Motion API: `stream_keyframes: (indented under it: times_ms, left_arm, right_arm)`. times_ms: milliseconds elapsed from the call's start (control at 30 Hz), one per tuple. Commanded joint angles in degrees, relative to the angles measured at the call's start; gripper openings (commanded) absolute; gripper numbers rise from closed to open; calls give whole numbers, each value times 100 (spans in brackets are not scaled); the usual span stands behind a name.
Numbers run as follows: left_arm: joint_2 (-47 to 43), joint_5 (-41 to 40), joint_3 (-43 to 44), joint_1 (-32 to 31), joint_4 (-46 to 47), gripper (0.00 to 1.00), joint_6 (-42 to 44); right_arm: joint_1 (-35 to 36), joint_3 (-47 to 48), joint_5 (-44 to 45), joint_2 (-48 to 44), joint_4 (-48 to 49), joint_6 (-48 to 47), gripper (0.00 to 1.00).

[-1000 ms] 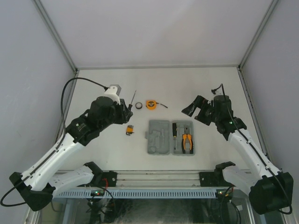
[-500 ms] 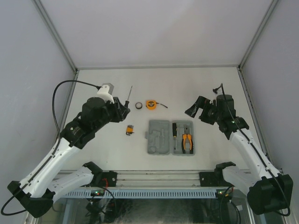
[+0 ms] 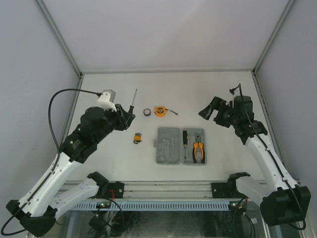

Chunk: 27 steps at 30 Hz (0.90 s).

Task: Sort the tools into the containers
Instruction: Place the screwdriver in the storage box.

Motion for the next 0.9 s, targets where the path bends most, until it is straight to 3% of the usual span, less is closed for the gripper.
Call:
stream_keyframes:
  times_ms: [0,567,867]
  left_arm:
    - [-225,218,-135,49,442,0,183]
    - [-239,299,-60,44,509,0,263]
    - [-462,315,-497,-22,856,0,-70]
  right_arm:
    - [280,434,26,89,388,81,100]
    - [3696,804,2717,382,1265,1183,94]
    - [4765,893,3894,461,1817,1615,92]
